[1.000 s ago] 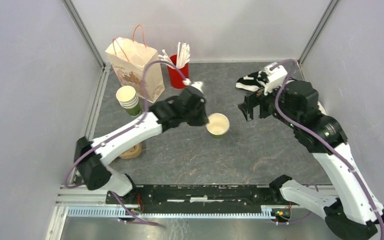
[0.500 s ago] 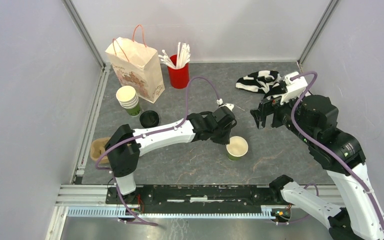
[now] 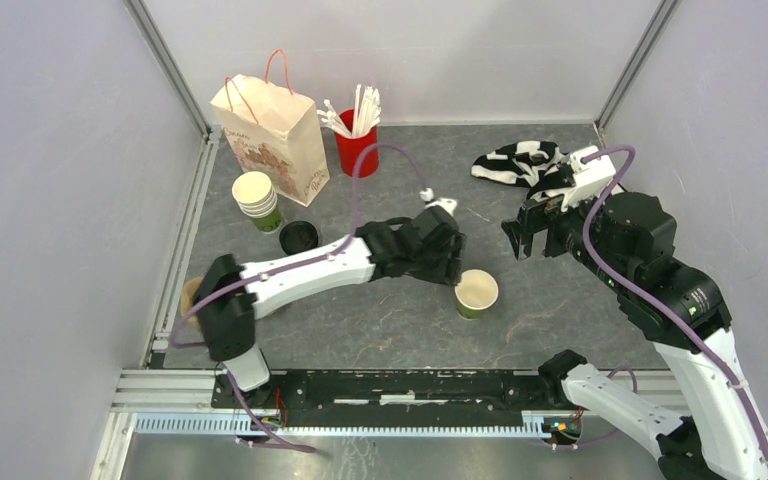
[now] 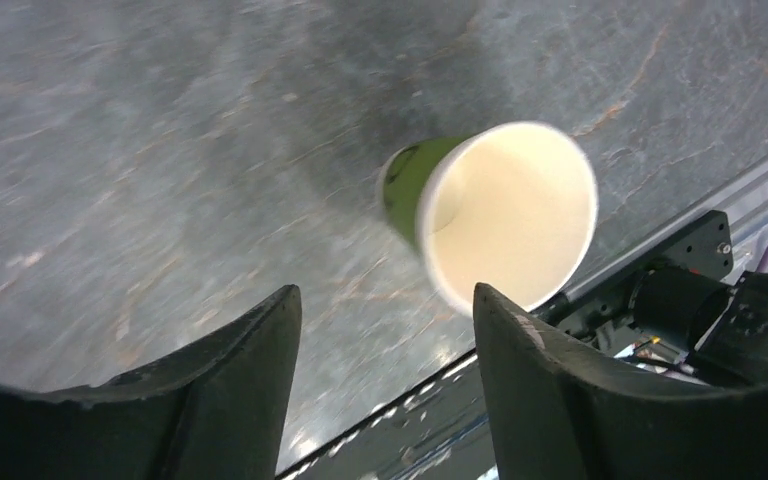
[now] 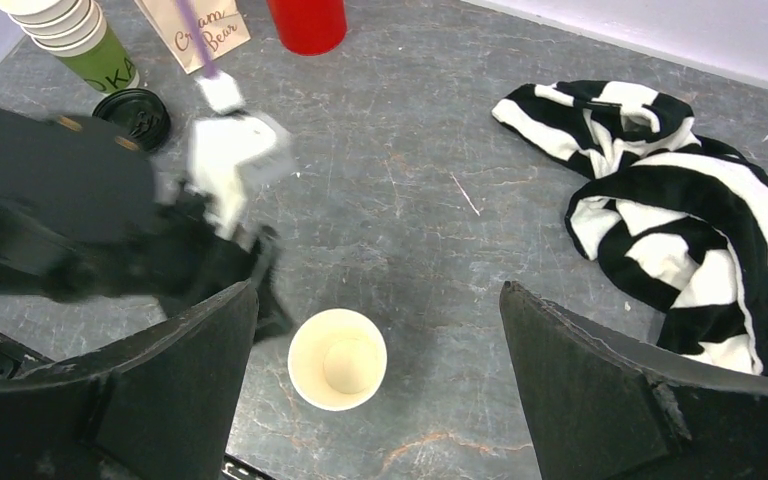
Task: Pack the takeout coffee
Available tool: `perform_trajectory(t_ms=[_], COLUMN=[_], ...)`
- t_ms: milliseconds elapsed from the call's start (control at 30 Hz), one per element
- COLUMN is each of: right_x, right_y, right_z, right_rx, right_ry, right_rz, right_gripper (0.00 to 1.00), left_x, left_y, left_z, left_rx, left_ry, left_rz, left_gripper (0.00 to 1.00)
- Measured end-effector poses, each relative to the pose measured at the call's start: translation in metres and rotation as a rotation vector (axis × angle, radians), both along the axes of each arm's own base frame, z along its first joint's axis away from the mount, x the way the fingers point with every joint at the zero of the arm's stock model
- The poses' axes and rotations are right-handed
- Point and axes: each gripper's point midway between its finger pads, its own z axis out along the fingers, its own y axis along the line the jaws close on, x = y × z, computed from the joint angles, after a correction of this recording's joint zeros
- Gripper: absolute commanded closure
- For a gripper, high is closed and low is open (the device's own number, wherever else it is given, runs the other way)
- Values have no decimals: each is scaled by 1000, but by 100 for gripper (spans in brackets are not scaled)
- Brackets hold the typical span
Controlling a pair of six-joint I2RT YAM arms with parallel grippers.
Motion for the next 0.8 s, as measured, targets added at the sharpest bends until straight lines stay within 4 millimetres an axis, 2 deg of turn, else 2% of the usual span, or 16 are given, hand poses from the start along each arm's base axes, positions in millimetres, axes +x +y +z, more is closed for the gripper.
perform_trajectory(t_ms=[100,167,267,300,367,433,533,633,800], right_x=[0,2,5,6,10,14,21,26,31], right_y=[0,2,6,8,13,18,26,30,33], right_z=[-3,-9,-21,-25,-32,-35,-42,-47,-52], right_rx=[-2,-7,-18,-22,-32,-39,-52,-62,-83], right_ry=[3,13,39,51,72,84,107,122,131], right_rz=[0,3,14,21,35,50,69,82,89], right_gripper=[2,2,2,2,2,2,2,2,2], left_x=[6,20,53,64,78,85,97,108,127], left_y=[40,89,172,198,233,247,262,282,297], left_z=[20,35,50,50,44,28,-11,-44,-60], left_rx=[-5,-13,-14,3,61,129,221,277,301], left_ry=[-24,-39,-65,-74,-72,-40,65,167,220], left_rz=[63,163,375,445,515,525,517,534,535], left_gripper=[27,25,22,23,27,30,32,40,45])
